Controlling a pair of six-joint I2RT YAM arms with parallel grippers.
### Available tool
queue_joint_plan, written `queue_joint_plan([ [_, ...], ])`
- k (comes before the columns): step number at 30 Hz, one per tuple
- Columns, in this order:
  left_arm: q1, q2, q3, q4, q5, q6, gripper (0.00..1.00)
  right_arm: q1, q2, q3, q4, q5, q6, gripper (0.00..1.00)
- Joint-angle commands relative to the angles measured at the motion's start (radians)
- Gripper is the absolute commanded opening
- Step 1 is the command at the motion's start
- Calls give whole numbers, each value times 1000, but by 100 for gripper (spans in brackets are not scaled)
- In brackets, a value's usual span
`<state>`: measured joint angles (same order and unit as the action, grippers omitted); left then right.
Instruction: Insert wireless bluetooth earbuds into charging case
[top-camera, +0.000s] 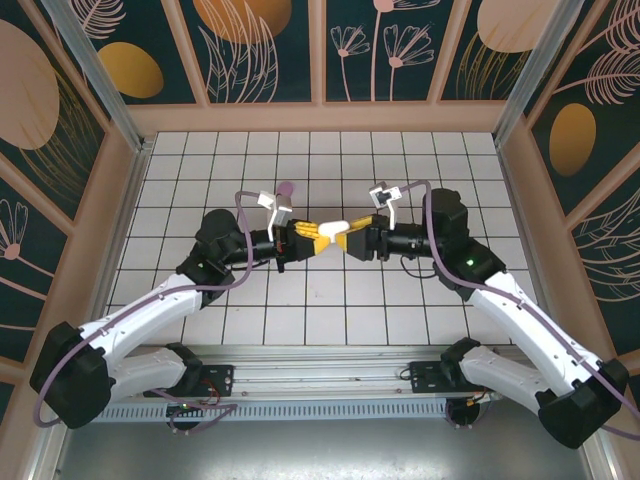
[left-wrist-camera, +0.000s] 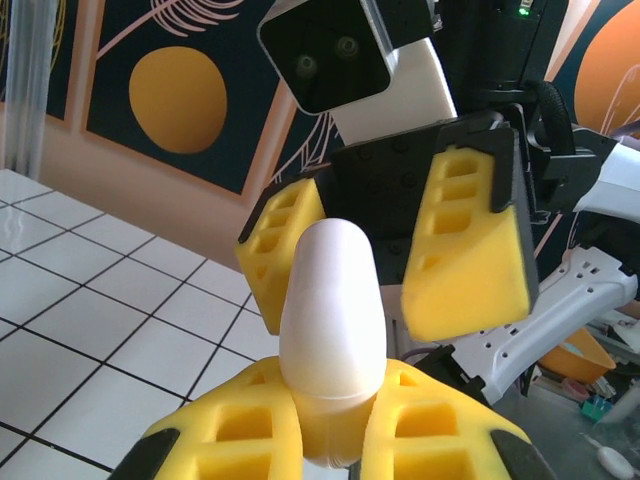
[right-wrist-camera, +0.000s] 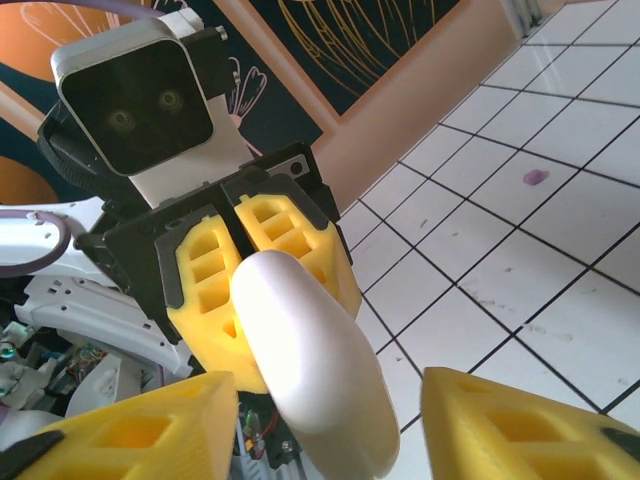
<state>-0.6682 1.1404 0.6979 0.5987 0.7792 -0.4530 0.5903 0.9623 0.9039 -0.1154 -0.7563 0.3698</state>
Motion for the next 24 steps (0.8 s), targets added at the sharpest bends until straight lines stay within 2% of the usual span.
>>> queue_joint_plan([
  [1,5,4,11,68,29,-35,0,-5,15,10,36,-41,-6,45],
  [5,5,-4,2,73,27,-35,3,-10,46,25,52,-70,1,30],
  [8,5,-19,2,39,-10,-3,9,-14,63,31,70,-81,13,18],
  [9,4,-31,2,11,-38,21,13,-16,71,32,73,-79,17,16],
  [10,5,-46,0,-20,-74,49,22,-22,78,35,70,-65,25,14],
  [13,5,-103,-12,-120,-234,116,51,-38,109,43,48,-9,43,12],
  [14,5,-127,-16,-156,-300,129,58,-78,125,41,48,-6,48,12],
  [16,5,-169,-23,-239,-426,156,67,-126,177,41,50,-13,55,12],
  [20,4,-245,-40,-422,-670,209,75,-222,344,98,7,14,58,12],
  [24,5,-296,-87,-517,-831,235,77,-267,554,204,-1,64,33,12],
])
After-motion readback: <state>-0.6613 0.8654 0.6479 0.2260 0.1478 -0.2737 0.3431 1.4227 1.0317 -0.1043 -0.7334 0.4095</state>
